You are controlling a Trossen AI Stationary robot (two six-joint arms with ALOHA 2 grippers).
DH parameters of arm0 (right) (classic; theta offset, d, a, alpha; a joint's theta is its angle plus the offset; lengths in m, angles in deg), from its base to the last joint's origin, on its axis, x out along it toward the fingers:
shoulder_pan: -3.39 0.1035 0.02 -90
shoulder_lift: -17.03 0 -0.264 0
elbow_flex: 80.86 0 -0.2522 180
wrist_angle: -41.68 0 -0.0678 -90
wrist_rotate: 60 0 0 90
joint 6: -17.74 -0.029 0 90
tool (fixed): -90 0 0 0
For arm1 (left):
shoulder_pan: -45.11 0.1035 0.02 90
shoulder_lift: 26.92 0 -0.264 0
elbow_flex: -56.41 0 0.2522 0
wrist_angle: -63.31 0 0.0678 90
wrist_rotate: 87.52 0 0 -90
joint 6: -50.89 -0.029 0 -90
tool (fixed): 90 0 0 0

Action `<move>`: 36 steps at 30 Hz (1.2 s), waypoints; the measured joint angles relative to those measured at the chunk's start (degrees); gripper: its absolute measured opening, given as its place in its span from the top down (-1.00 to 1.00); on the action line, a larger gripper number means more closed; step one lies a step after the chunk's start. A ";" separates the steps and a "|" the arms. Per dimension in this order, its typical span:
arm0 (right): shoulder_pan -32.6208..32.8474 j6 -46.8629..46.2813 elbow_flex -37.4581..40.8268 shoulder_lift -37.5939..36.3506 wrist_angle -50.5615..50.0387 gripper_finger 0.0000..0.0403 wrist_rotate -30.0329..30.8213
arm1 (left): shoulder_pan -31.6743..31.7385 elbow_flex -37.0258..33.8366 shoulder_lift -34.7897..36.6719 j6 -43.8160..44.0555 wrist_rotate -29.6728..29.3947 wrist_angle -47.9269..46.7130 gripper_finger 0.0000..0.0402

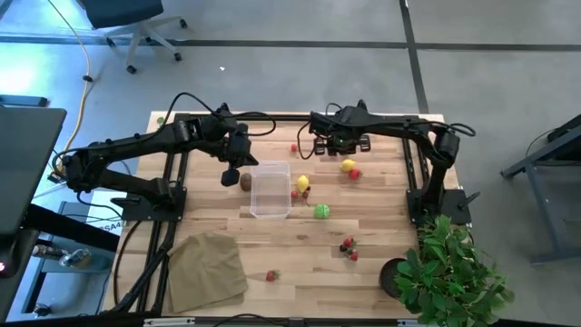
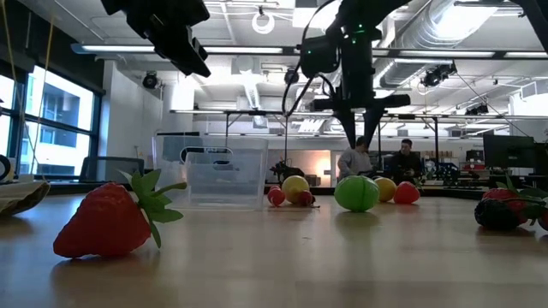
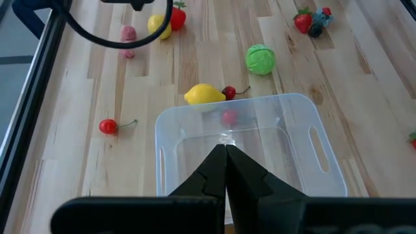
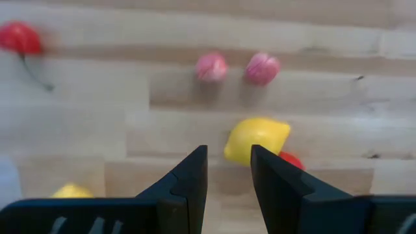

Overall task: Pick and placing Produce into tupperware
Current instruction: Put the lemon into the transparent bin

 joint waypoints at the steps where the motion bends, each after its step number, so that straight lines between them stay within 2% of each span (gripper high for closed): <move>1: 0.00 -0.03 0.00 0.00 -0.01 0.45 0.49 | 0.00 -0.01 0.00 -0.01 0.02 0.00 1.00; 9: -0.20 2.48 0.02 -0.04 2.24 0.45 1.65 | 0.00 -0.01 0.00 -0.01 0.02 0.00 1.00; 14: -2.06 -0.45 2.94 -0.35 3.81 0.45 0.11 | 0.00 -0.01 0.00 -0.01 0.02 0.00 1.00; 20: -2.85 -8.67 8.35 -1.43 11.99 0.45 -4.40 | 0.00 -0.01 0.00 0.01 -0.08 0.02 1.00; 27: -2.70 -16.05 11.85 -1.62 13.76 0.45 -7.70 | 0.00 -0.01 0.00 -0.02 -3.39 0.00 1.00; 36: -2.71 -18.51 13.25 -2.94 12.79 0.45 -7.54 | 0.00 -0.01 0.00 -0.01 -8.85 0.00 1.00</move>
